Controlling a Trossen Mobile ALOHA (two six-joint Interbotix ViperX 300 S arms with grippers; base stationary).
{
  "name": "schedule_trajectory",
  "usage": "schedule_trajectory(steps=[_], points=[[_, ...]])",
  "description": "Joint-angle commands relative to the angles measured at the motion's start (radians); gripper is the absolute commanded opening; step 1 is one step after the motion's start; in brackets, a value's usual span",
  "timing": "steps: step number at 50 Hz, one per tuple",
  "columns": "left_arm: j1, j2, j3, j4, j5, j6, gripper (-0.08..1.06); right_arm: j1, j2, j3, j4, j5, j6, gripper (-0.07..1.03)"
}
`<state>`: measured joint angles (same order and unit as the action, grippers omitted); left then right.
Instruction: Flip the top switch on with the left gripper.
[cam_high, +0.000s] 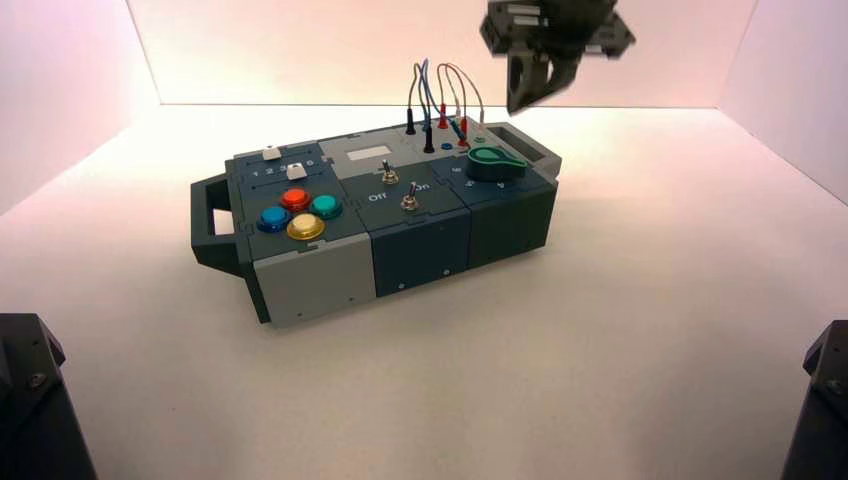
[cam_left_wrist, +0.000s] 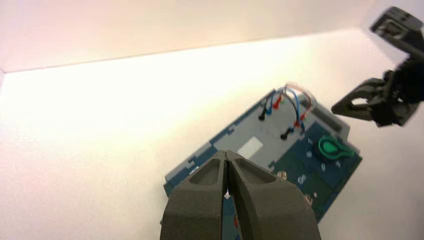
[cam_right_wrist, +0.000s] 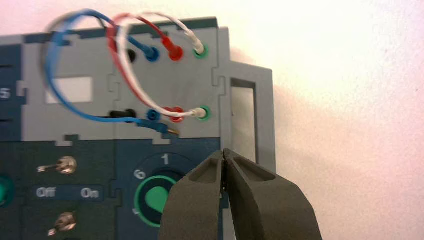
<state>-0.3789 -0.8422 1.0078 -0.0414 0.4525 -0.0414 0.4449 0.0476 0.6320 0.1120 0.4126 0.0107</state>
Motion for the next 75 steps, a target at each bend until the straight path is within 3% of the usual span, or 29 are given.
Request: schedule_trajectory(steps=[1, 46, 64, 75], points=[[-0.005, 0.021, -0.031, 0.002, -0.003, 0.006, -0.03, -0.018, -0.005, -0.032, 0.0, -0.002, 0.003, -0.02], [-0.008, 0.084, -0.048, 0.0, -0.003, 0.043, -0.03, -0.041, 0.19, -0.104, -0.002, 0.025, 0.0, -0.02], [-0.166, 0.267, -0.063, -0.003, 0.02, 0.038, -0.03, -0.032, 0.247, -0.156, 0.003, 0.078, 0.002, -0.02], [-0.198, 0.376, -0.092, -0.003, 0.026, 0.041, -0.03, -0.031, 0.255, -0.167, 0.003, 0.084, 0.002, -0.02]])
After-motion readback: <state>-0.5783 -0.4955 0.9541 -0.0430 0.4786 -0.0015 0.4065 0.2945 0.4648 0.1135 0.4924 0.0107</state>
